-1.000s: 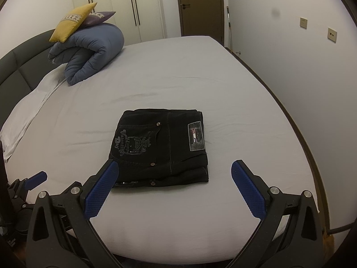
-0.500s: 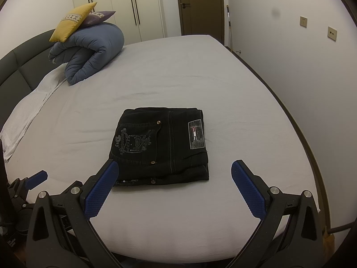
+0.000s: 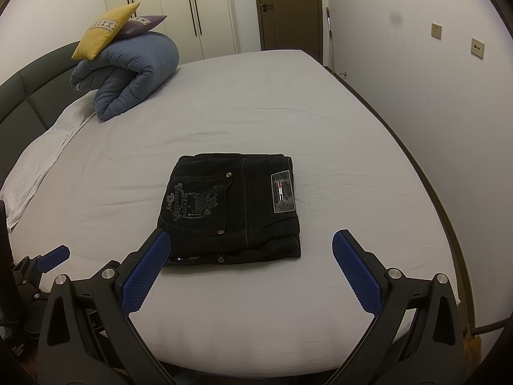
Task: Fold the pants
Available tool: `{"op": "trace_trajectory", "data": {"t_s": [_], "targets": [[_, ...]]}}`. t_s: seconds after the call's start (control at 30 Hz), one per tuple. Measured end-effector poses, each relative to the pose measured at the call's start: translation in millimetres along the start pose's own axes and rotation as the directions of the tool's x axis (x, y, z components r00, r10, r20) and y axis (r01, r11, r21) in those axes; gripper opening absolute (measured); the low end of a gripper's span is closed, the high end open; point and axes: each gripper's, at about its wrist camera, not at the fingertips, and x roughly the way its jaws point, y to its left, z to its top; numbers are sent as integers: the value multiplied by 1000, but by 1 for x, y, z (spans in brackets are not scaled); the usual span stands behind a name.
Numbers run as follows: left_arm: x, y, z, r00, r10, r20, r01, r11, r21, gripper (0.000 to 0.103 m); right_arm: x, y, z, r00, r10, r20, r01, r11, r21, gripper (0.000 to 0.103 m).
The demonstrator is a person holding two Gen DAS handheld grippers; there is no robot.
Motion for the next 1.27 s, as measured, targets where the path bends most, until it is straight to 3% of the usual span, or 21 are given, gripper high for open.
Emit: {"op": "trace_trajectory", "data": {"t_s": [1.1,1.27], "targets": [[5,4,-5,1000,-9,-15,8,1000,-9,103,5,2,-7,1000,14,-19,-14,1000,-9,103],[5,4,-4,1000,17,-4,-17,1000,-15,103,7,0,-7,1000,19,-25,-19,1000,-9,103]]}}
